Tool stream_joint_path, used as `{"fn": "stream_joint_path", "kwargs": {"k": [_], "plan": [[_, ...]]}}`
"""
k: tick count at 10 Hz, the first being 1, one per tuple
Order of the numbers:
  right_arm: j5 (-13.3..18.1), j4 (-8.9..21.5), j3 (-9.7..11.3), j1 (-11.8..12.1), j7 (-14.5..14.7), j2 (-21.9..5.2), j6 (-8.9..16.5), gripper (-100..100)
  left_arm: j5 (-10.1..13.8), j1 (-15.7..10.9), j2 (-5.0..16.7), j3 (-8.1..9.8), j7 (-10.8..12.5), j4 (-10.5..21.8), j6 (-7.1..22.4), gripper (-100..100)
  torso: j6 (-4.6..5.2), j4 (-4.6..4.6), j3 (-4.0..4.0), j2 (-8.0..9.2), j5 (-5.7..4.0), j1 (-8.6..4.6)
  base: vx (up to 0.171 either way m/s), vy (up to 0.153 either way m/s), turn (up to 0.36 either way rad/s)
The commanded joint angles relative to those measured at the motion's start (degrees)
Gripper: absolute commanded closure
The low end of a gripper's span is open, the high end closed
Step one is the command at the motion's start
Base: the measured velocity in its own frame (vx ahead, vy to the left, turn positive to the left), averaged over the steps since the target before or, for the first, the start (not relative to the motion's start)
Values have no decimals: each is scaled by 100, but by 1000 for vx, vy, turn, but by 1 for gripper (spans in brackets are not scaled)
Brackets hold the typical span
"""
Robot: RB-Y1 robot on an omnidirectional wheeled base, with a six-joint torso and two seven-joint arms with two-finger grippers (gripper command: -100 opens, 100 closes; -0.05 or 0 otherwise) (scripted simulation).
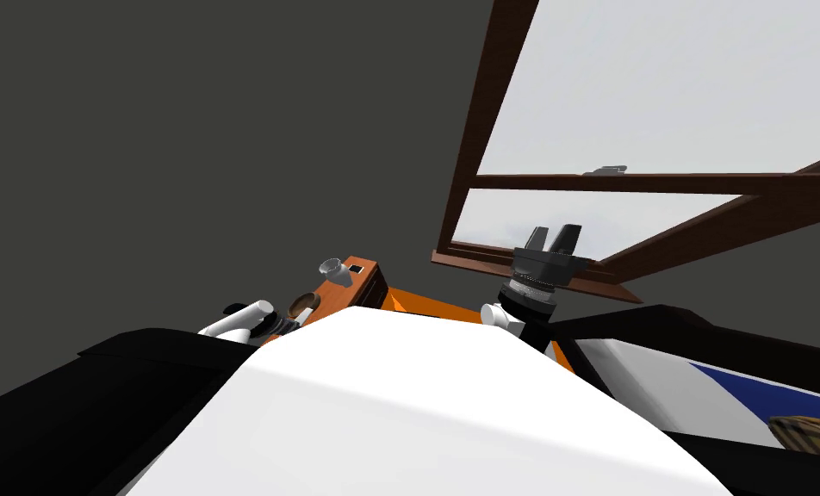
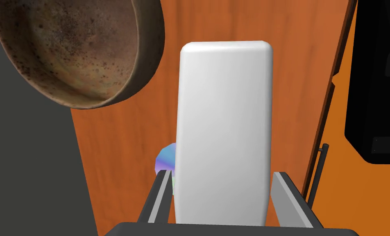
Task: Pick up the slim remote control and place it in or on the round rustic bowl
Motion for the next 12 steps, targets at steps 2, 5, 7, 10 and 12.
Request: {"fn": "stream_joint_path", "kwargs": {"k": [2,5,7,10,12], "plan": [[0,0,0,0,0,0,0,0,163,-14,190,73,-118,259,218,100,0,-2,-3,-4,6,6,102,85,-69],[0,0,-1,1,0,-1,0,0,323,-36,370,115,-235,553,442,100,0,-7,-11,-15,16,33,112,131,-63],[0,0,-1,0,0,0,0,0,437,-82,489,101,-332,785,604,100,-2,-5,-3,-1,17,31,85,142,-57],[0,0,-1,0,0,-1,0,0,562,-217,575,11,-372,862,796,100,2,-3,0,4,17,47,66,176,-22],[0,0,0,0,0,0,0,0,529,-204,551,19,-363,876,752,-100,-2,0,9,20,12,14,16,52,-13]]}}
